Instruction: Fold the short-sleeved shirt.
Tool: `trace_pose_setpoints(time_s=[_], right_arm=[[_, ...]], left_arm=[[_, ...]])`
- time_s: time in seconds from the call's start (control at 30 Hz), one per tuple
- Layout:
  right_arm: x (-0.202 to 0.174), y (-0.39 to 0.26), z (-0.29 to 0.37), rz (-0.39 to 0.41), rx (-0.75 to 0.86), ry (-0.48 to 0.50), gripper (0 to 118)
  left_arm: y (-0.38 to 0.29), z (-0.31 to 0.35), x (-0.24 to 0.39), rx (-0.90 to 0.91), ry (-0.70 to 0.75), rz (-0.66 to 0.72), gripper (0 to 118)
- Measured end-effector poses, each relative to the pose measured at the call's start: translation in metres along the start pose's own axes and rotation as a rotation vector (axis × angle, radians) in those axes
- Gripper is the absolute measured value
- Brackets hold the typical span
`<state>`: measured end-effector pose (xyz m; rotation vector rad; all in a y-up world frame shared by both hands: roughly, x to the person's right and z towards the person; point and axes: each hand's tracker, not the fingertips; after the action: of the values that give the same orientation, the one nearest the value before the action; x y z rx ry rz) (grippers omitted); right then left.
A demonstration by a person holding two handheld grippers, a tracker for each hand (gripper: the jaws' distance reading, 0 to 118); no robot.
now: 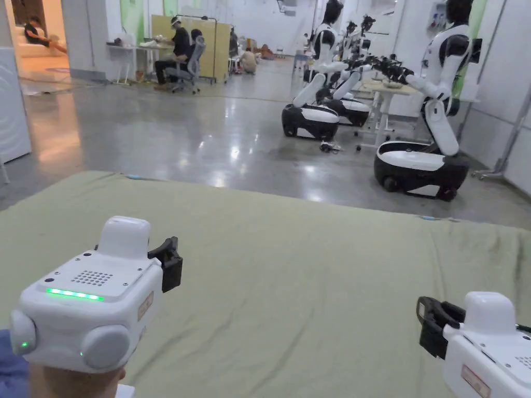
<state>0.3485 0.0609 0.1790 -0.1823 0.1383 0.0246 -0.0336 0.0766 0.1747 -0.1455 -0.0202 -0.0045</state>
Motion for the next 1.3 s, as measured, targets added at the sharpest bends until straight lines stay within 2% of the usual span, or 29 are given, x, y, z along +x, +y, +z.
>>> trace_pose_setpoints(time_s=[0.03,0.1,0.23,0.43,0.53,0.7,0.8,0.83,0.87,1.0,1.13,1.3], right_arm=[[0.001,0.01,-0.002,0.022,0.029,-0.007,6],[0.001,0.025,-0.004,0.075,0.062,-0.034,9],[0.009,0.041,0.003,0.106,0.085,-0.131,16],[0.014,0.044,0.017,0.103,0.113,-0.105,16],[0.017,0.047,0.018,0.06,0.113,-0.088,16],[0.017,0.047,0.02,0.046,0.112,-0.084,17],[0.019,0.047,0.021,0.002,0.108,-0.06,42],[0.019,0.047,0.021,-0.001,0.11,-0.062,57],[0.019,0.046,0.021,-0.002,0.111,-0.062,67],[0.013,0.045,0.021,0.028,0.098,-0.058,89],[0.011,0.044,0.021,0.045,0.095,-0.057,117],[0.016,0.051,0.028,-0.052,0.111,-0.013,118]], left_arm=[[0.003,-0.005,0.023,0.03,0.022,-0.016,11],[0.007,-0.012,0.056,0.057,0.024,-0.016,11],[0.008,-0.016,0.096,0.033,0.034,-0.044,11],[0.018,0.0,0.104,0.028,0.01,-0.013,11],[0.025,0.003,0.102,0.041,0.012,-0.024,11],[0.032,0.008,0.092,0.055,0.005,0.004,13],[0.032,0.009,0.089,0.049,-0.019,0.012,46],[0.032,0.009,0.089,0.053,-0.016,0.011,63],[0.034,0.01,0.089,0.062,-0.011,0.004,72],[0.036,0.011,0.089,0.077,-0.015,0.0,73],[0.039,0.013,0.091,0.095,-0.015,0.01,73],[0.039,0.012,0.09,0.083,-0.002,0.015,73]])
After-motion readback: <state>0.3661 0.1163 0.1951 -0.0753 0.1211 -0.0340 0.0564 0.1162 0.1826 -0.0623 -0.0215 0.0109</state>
